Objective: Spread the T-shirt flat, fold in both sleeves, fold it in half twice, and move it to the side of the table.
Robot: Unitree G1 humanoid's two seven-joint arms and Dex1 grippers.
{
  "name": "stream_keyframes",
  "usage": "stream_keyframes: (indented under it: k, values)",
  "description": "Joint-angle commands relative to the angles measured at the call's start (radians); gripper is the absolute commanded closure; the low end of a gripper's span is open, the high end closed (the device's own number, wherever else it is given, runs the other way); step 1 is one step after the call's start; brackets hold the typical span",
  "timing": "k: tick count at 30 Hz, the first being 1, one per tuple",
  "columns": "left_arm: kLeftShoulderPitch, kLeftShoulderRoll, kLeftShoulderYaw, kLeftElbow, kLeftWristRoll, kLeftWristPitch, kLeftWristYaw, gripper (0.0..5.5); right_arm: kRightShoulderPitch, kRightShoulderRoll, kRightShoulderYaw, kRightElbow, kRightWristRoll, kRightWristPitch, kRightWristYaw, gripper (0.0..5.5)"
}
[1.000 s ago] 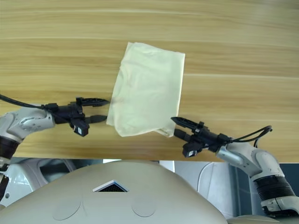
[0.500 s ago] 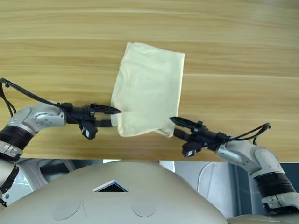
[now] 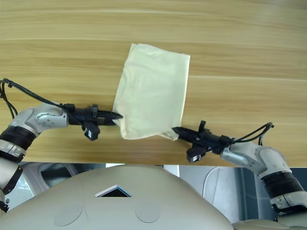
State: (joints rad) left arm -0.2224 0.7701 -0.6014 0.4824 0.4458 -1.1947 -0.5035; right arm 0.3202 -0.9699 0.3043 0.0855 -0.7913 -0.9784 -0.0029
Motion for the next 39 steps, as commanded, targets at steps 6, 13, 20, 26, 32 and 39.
stream_keyframes:
  k: [6, 13, 20, 26, 32, 39]
  values:
    - [0.116, -0.005, 0.019, 0.019, -0.025, 0.034, 0.005, 5.5, -0.018, -0.043, 0.008, 0.093, -0.102, 0.052, -0.014, 5.5]
    - [0.208, 0.015, 0.051, -0.07, -0.097, 0.035, 0.014, 5.5, -0.032, -0.034, 0.01, 0.083, -0.062, 0.01, -0.048, 5.5]
    - [0.517, 0.053, 0.086, -0.38, -0.152, 0.186, 0.02, 5.5, 0.139, -0.023, 0.009, -0.003, 0.137, 0.049, 0.024, 5.5]
    - [0.721, 0.155, 0.146, -0.582, -0.334, 0.28, 0.013, 5.5, 0.28, -0.047, -0.024, -0.151, 0.376, 0.09, 0.131, 5.5]
    - [0.613, 0.075, 0.188, -0.545, -0.591, 0.337, -0.027, 5.5, 0.129, 0.013, 0.002, -0.195, 0.647, 0.078, 0.253, 5.5]
    - [0.538, -0.064, 0.237, -0.483, -0.785, 0.414, -0.092, 5.5, -0.083, 0.131, 0.015, -0.175, 0.904, 0.144, 0.39, 5.5]
